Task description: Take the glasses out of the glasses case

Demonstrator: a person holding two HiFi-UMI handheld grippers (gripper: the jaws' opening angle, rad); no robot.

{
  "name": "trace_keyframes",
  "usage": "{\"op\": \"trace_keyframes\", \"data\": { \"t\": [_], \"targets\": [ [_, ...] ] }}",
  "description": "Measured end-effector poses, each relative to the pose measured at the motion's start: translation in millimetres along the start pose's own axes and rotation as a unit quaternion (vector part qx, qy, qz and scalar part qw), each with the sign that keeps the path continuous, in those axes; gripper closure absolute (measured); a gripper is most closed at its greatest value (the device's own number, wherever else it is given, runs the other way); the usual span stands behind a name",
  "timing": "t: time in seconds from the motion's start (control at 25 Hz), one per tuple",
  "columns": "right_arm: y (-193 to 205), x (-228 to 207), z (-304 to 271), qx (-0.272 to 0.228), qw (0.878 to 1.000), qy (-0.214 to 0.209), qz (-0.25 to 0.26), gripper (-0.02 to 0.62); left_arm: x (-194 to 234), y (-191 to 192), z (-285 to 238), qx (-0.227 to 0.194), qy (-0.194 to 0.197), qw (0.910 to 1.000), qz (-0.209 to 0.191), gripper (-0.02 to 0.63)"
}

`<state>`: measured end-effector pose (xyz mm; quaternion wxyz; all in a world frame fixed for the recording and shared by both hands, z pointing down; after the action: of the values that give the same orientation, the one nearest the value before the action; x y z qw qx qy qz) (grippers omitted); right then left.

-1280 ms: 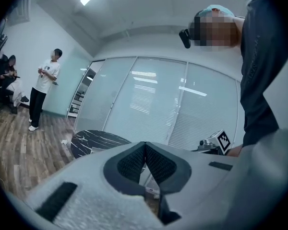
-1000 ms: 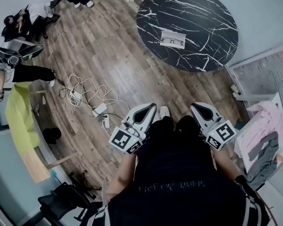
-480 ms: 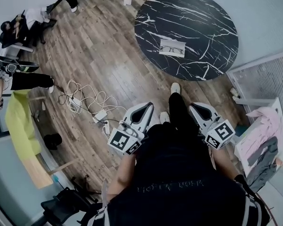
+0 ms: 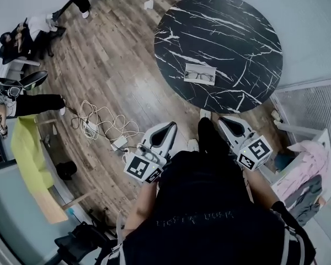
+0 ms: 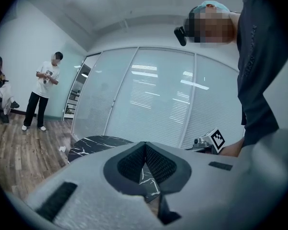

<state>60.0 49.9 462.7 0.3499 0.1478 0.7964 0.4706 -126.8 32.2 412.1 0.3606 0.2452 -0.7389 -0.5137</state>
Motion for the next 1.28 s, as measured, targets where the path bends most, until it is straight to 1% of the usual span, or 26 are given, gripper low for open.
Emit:
{"op": "trace_keyframes", "data": {
  "t": [0.12,0.36,0.52,0.64,0.72,0.8,0.96,1.16,1.28],
  "targets": [
    [-11,-26,-12,0.004,1.0,-0.005,0.0,0.562,12,-7,-25,0.009,-0.002,1.0,-0.001,0.586],
    [-30,-66,-33,0.015,1.0,-0.02,0.017,0.563,29,-14,-69,0.032,-0.008,0.9995,-0.005,0.586],
    [-37,-86,-43,0.019,0.999,-0.035,0.029,0.563,36,-22,-86,0.034,-0.019,0.9992,-0.009,0.586],
    [-37,-98,-51,0.028,0.998,-0.041,0.023,0.563,39,-24,-91,0.033,-0.033,0.9988,-0.017,0.586],
    [-35,-105,-57,0.042,0.998,-0.034,0.028,0.563,40,-23,-92,0.035,-0.04,0.9985,-0.016,0.586],
    [-34,-112,-64,0.058,0.997,-0.024,0.046,0.563,41,-21,-95,0.04,-0.044,0.9982,-0.012,0.586],
    [-30,-123,-81,0.084,0.994,-0.016,0.068,0.561,44,-14,-103,0.052,-0.037,0.9979,-0.01,0.586],
    [-17,-136,-106,0.127,0.986,-0.004,0.106,0.561,60,3,-109,0.055,-0.037,0.9978,-0.003,0.587],
    [-15,-136,-119,0.148,0.982,-0.001,0.116,0.561,71,11,-111,0.06,-0.032,0.9977,0.006,0.587]
  ]
}}
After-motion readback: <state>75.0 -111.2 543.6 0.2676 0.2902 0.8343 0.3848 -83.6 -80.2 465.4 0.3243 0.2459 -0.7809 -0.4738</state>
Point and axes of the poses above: the fingertips, and each gripper's own axes: z backward along the fingers, x to its left, y out of its underside, the point moved 3 cm from there along z, backward along the fingers, and after that the axes turned 4 degrees about x, right-handed, at the moved point
